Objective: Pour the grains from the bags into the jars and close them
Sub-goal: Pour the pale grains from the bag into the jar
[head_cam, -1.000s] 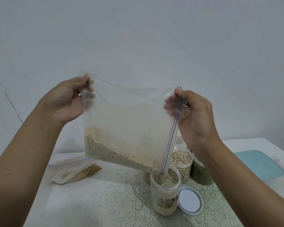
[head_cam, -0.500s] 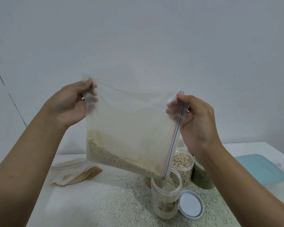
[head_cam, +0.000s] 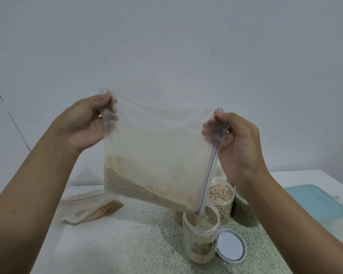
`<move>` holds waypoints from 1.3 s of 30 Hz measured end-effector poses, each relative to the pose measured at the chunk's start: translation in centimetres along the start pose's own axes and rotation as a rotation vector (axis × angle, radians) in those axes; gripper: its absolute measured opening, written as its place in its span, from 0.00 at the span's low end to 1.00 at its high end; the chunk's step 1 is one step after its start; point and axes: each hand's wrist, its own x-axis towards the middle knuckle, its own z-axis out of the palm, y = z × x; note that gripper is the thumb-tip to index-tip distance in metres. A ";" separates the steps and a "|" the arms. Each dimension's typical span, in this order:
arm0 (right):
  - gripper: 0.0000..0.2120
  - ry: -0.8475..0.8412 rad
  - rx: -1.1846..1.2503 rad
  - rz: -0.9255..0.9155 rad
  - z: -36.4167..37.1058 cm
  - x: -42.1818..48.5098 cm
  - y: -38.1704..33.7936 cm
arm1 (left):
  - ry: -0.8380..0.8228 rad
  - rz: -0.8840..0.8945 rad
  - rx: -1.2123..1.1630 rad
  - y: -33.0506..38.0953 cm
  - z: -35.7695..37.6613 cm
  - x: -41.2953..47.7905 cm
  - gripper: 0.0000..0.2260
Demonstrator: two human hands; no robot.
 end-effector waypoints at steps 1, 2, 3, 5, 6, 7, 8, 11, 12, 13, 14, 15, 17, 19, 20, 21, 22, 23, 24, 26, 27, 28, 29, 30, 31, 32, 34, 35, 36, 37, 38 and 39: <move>0.11 0.003 -0.001 0.001 0.0 0.0 0.0 | -0.003 -0.001 0.003 0.0 0.0 0.0 0.16; 0.11 0.003 -0.002 0.002 0.0 0.0 0.0 | -0.006 -0.003 0.005 0.0 -0.1 0.0 0.16; 0.11 0.002 -0.002 0.004 0.0 0.0 0.1 | -0.009 -0.006 0.007 0.0 -0.1 0.1 0.16; 0.12 -0.001 -0.001 0.009 0.0 0.0 0.1 | -0.010 -0.010 0.015 0.0 -0.2 0.1 0.15; 0.12 -0.003 -0.001 0.008 -0.1 0.0 0.1 | -0.010 -0.010 0.020 0.0 -0.2 0.1 0.15; 0.12 -0.005 -0.001 0.007 -0.1 0.0 0.1 | -0.011 -0.008 0.023 0.0 -0.2 0.2 0.15; 0.11 -0.007 -0.001 0.006 -0.1 0.0 0.1 | -0.013 -0.005 0.024 0.0 -0.2 0.2 0.15; 0.11 -0.013 0.004 0.005 -0.1 0.0 0.0 | -0.017 0.002 0.031 0.0 -0.1 0.2 0.16; 0.11 -0.014 0.004 0.006 -0.1 -0.1 0.0 | -0.018 0.003 0.034 0.1 -0.1 0.2 0.16; 0.11 -0.013 0.003 0.007 -0.1 -0.1 0.0 | -0.017 0.003 0.036 0.1 -0.1 0.2 0.16; 0.11 -0.012 0.003 0.008 -0.1 -0.1 0.0 | -0.016 0.003 0.039 0.1 -0.1 0.2 0.16; 0.11 -0.012 0.005 0.010 -0.1 -0.2 0.0 | -0.016 0.002 0.044 0.0 -0.1 0.2 0.16; 0.11 -0.013 0.007 0.013 0.0 -0.3 0.0 | -0.015 0.003 0.052 0.0 -0.1 0.2 0.16; 0.11 -0.010 -0.001 0.013 0.0 -0.5 -0.1 | -0.012 0.001 0.051 0.0 0.0 0.2 0.16; 0.11 -0.008 -0.004 0.012 0.0 -0.5 -0.1 | -0.011 0.000 0.049 0.0 0.0 0.2 0.16; 0.11 -0.009 -0.005 0.012 -0.1 -0.5 -0.1 | -0.012 -0.001 0.046 0.1 0.0 0.2 0.16; 0.11 -0.010 -0.004 0.013 -0.1 -0.6 -0.1 | -0.016 -0.002 0.042 0.1 0.0 0.2 0.16; 0.11 -0.010 -0.002 0.015 0.0 -0.6 -0.2 | -0.019 -0.002 0.039 0.1 0.1 0.2 0.16; 0.11 -0.009 0.000 0.015 0.0 -0.6 -0.2 | -0.020 -0.002 0.037 0.2 0.1 0.2 0.15; 0.12 -0.007 0.005 0.016 0.0 -0.6 -0.2 | -0.018 -0.002 0.036 0.2 0.2 0.1 0.16; 0.12 -0.008 0.007 0.015 0.0 -0.7 -0.3 | -0.016 -0.002 0.037 0.3 0.2 0.0 0.16; 0.12 -0.009 0.010 0.014 0.0 -0.7 -0.3 | -0.012 -0.001 0.041 0.3 0.3 0.0 0.17; 0.13 -0.011 0.014 0.014 0.0 -0.7 -0.3 | -0.007 0.000 0.044 0.3 0.3 -0.1 0.17; 0.14 -0.013 0.015 0.014 0.1 -0.7 -0.3 | -0.003 0.000 0.047 0.3 0.3 -0.2 0.18; 0.14 -0.013 0.014 0.014 0.1 -0.7 -0.3 | 0.000 0.000 0.050 0.4 0.3 -0.2 0.18; 0.14 -0.013 0.012 0.015 0.1 -0.7 -0.3 | 0.000 0.000 0.053 0.4 0.3 -0.2 0.18; 0.14 -0.013 0.012 0.015 0.1 -0.8 -0.3 | 0.003 -0.001 0.057 0.4 0.3 -0.3 0.18; 0.14 -0.013 0.013 0.014 0.1 -0.8 -0.3 | 0.004 -0.002 0.055 0.4 0.3 -0.3 0.17; 0.13 -0.013 0.013 0.015 0.1 -0.8 -0.3 | 0.005 -0.002 0.050 0.3 0.3 -0.3 0.17; 0.13 -0.012 0.011 0.017 0.1 -0.7 -0.3 | 0.005 -0.003 0.045 0.3 0.3 -0.3 0.17; 0.13 -0.011 0.010 0.019 0.1 -0.7 -0.3 | 0.005 -0.004 0.042 0.3 0.2 -0.2 0.16; 0.13 -0.011 0.011 0.022 0.0 -0.7 -0.3 | 0.004 -0.005 0.041 0.3 0.2 -0.2 0.16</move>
